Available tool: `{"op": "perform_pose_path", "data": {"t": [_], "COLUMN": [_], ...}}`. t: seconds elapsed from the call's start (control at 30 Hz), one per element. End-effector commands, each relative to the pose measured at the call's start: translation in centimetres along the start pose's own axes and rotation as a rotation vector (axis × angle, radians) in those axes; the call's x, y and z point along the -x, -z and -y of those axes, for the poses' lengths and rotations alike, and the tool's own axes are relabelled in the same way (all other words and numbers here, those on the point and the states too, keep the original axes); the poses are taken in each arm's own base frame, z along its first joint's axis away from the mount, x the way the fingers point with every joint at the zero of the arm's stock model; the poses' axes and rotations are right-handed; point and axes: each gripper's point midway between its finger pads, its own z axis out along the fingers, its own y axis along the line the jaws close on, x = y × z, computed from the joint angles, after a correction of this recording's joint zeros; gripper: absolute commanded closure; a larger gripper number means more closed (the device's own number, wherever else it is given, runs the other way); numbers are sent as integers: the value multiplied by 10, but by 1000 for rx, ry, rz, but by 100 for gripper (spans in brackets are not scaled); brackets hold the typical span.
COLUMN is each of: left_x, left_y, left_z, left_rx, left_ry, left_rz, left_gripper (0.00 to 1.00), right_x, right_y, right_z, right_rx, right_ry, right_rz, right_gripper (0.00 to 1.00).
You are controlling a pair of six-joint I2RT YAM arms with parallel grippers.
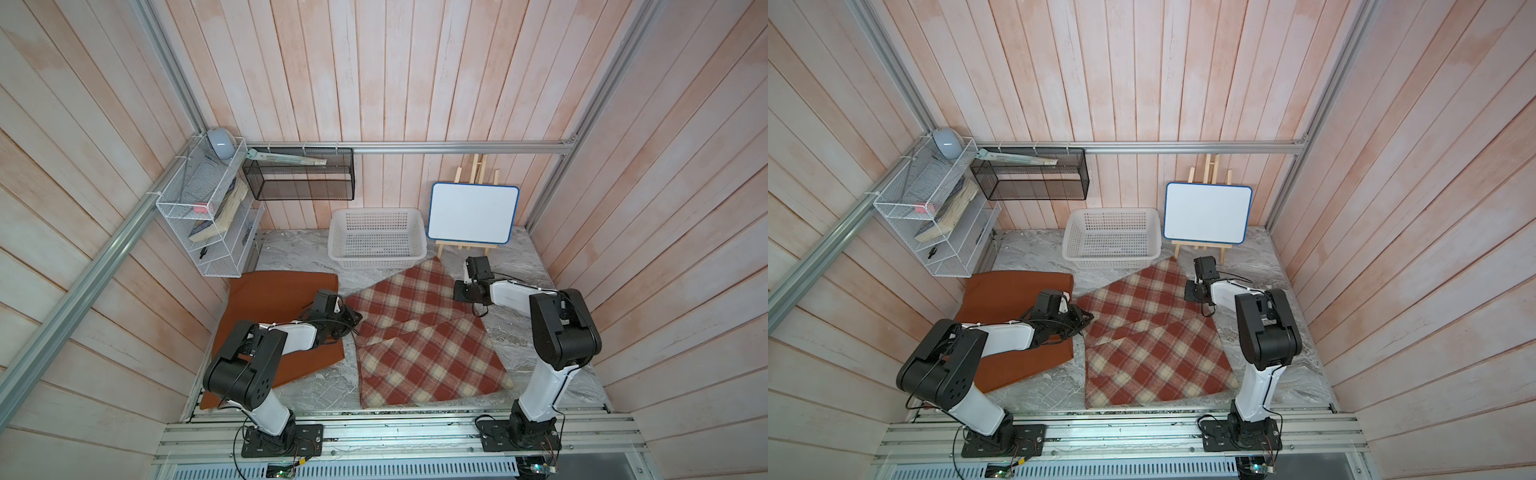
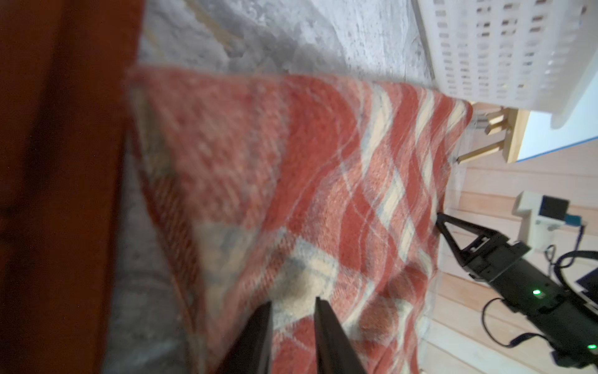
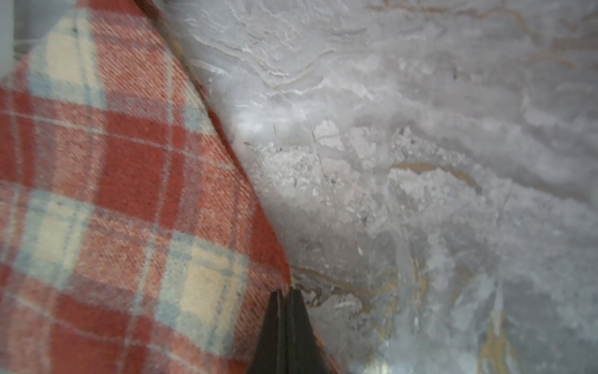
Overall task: Roll up the skirts
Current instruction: Adjust the skirt at the center of the board.
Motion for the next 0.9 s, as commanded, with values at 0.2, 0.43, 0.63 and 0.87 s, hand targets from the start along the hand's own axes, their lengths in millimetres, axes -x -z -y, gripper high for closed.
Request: {"op": "perform_pose_path", "data": {"t": [0.2,0.43,0.63,0.87], "left_x": [3,11,42,87], "left_y": [-9,-12,28,43], "left_z": [7,21,37,39], "left_rx": [8,9,15,67], "left_ry": [-110,-170,-186,-195], "left_rz": [-45,-75,90,236], "left_gripper": [79,73,47,40], "right_x": [-72,-42,-1,40], "right_y": [28,72,79,77], "right_z": [42,44,43,29], "right_rx": [-118,-116,-159,-117], "right_ry": [-132,-171,-109,-67], "right_rz": [-72,79,119,194], "right_gripper": [100,73,71,66]}}
